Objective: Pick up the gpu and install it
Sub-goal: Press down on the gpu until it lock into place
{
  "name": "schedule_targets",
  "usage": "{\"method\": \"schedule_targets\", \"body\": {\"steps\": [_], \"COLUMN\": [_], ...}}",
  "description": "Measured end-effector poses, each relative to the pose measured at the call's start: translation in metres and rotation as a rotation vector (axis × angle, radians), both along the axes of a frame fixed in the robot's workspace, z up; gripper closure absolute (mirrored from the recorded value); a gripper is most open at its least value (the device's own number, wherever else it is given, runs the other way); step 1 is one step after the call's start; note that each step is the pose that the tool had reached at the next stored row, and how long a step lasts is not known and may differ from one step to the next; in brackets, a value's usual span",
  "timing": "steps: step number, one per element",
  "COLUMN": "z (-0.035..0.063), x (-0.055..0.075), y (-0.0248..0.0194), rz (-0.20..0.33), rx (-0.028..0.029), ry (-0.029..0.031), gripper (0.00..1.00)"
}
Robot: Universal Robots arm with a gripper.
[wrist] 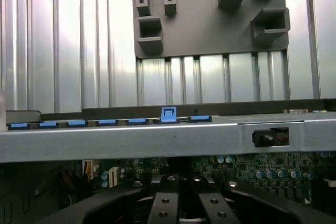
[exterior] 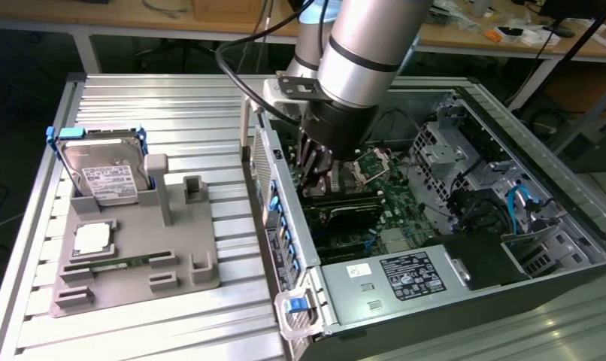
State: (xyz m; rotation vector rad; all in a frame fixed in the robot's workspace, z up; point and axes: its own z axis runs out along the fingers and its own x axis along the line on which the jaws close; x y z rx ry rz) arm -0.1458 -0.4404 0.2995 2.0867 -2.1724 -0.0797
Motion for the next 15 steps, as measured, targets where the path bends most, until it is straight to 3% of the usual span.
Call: {"method": "schedule_targets", "body": {"steps": [5, 6, 7, 15], "z": [0.0, -0.0001, 0.0001, 0.0044], "x": [-0.0026, -0.0035, -0.0041, -0.0043], "y": [0.0, 0.0, 0.0001, 0.0001], "rz": [0.0, 0.0, 0.0, 0.0], "rx": [0.0, 0.0002, 0.0001, 0.0001], "ry": [0.0148, 0.0228, 0.027, 0.0275], "gripper": [0.89, 0.89, 0.89, 0.89]}}
